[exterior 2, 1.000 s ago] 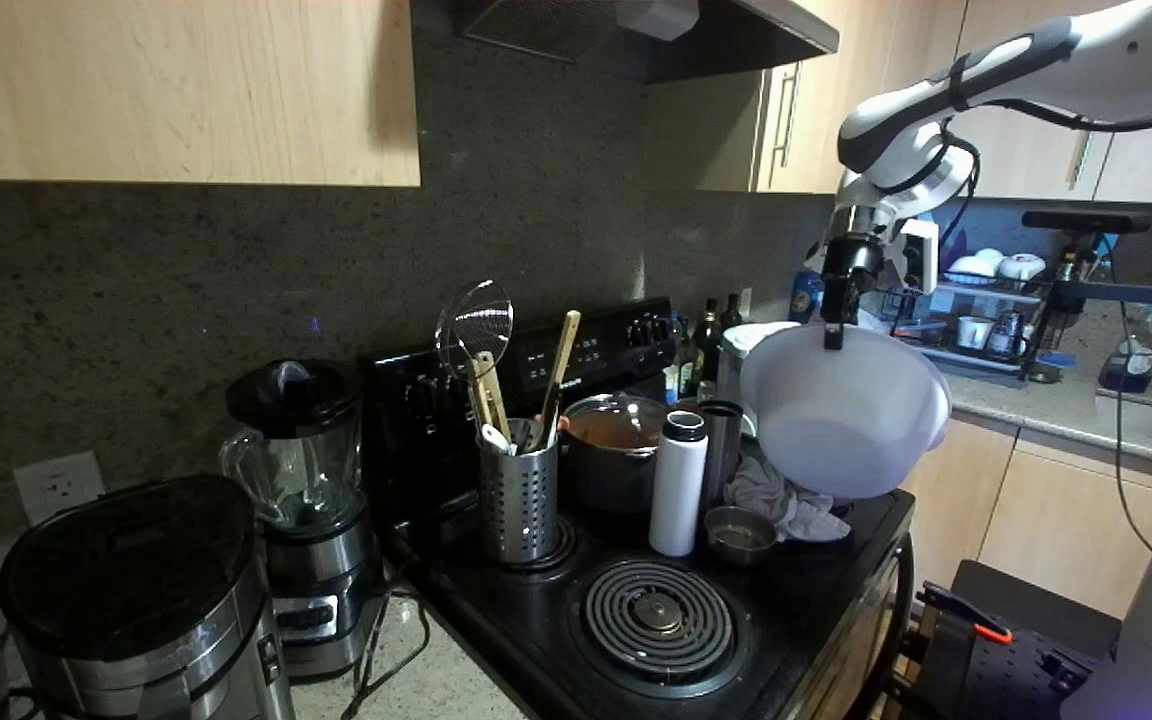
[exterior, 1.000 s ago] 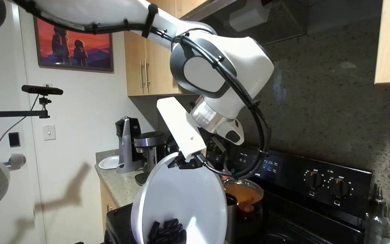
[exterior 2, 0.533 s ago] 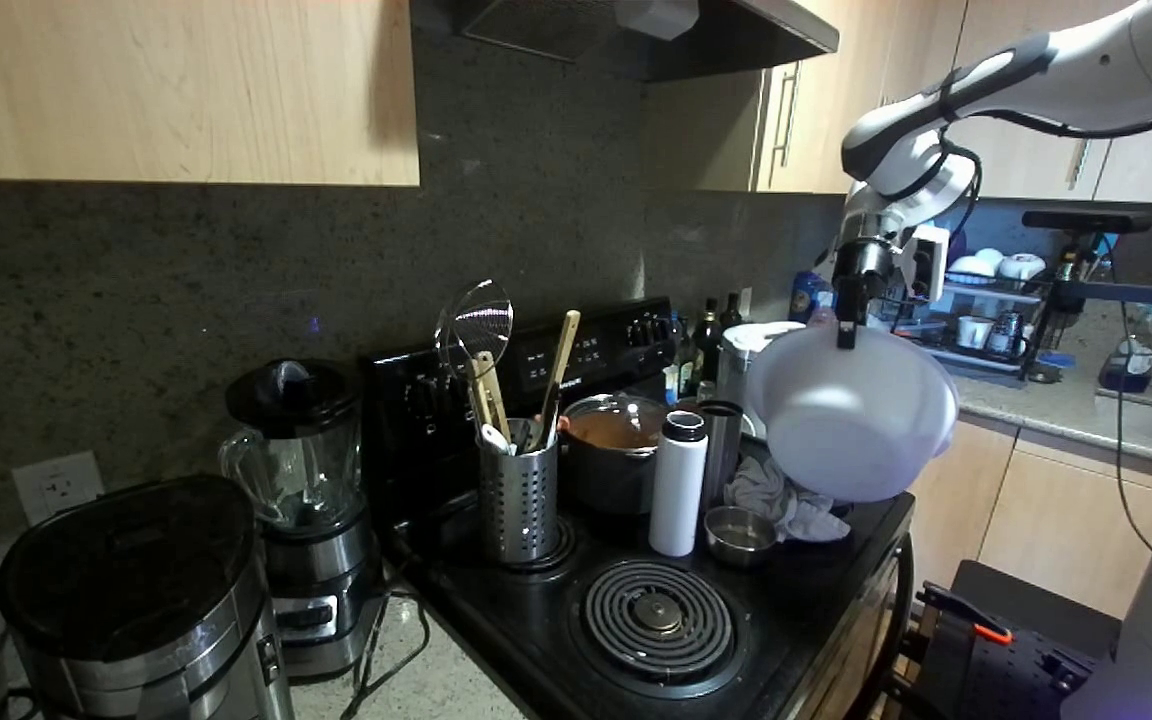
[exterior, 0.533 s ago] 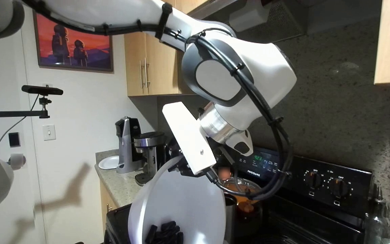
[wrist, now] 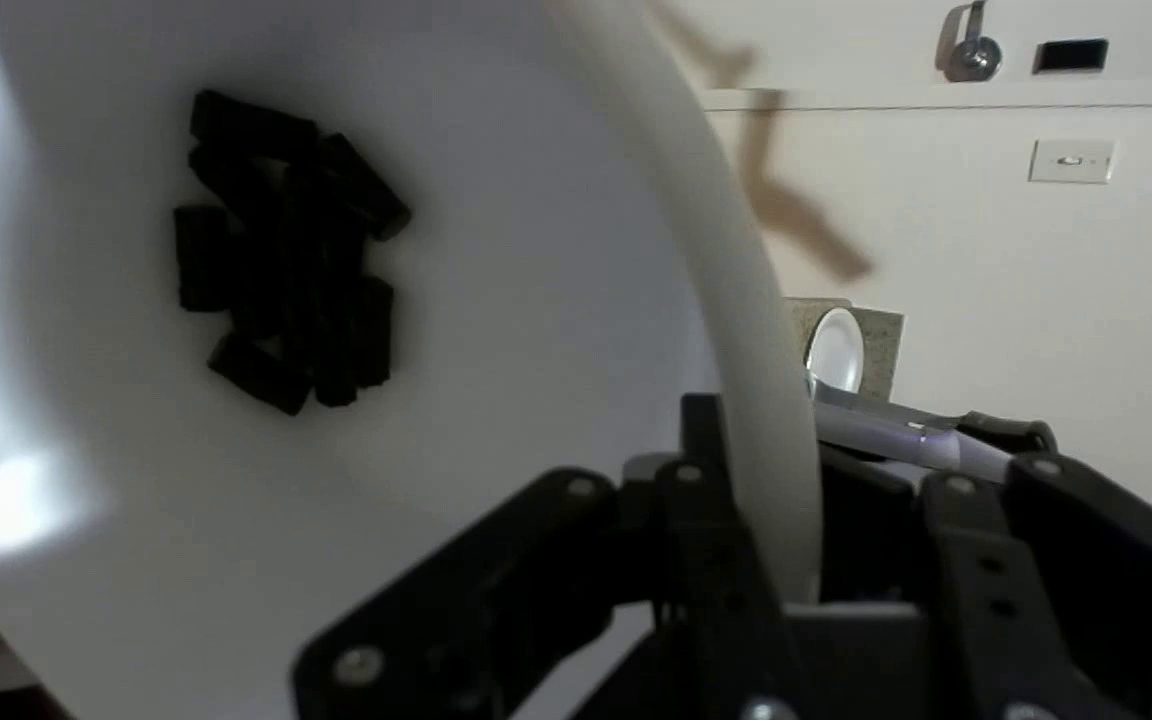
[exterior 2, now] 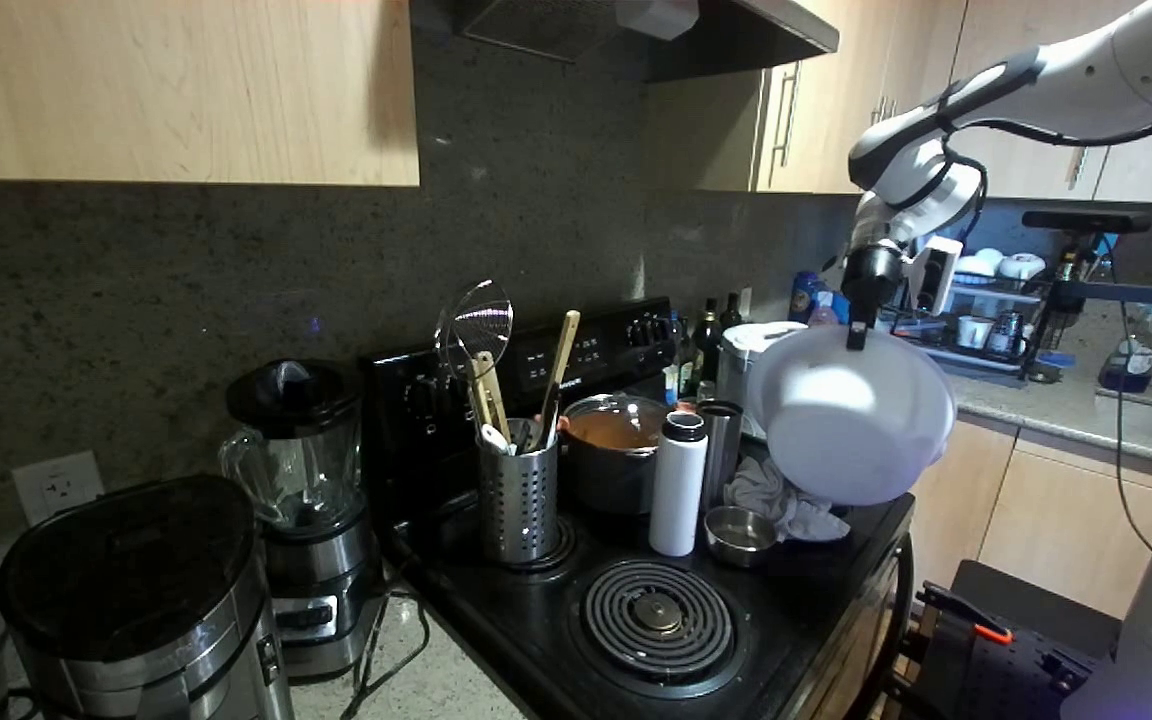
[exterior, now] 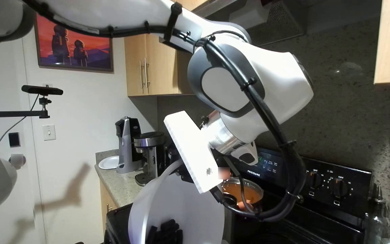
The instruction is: Pick up the white dish from the stove, pour some some of its contents in the bowl and put the back on the stove.
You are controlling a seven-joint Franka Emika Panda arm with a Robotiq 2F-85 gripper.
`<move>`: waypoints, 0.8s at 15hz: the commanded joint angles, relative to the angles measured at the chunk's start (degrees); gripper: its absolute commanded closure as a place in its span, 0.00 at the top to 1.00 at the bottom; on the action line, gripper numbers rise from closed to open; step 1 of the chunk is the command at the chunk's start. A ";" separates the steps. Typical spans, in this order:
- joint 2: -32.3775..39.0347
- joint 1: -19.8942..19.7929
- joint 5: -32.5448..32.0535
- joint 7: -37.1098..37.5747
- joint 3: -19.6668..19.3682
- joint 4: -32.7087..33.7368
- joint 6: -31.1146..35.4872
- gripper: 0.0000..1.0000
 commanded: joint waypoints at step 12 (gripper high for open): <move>6.62 -5.32 3.72 -6.91 -0.42 7.70 -11.23 0.02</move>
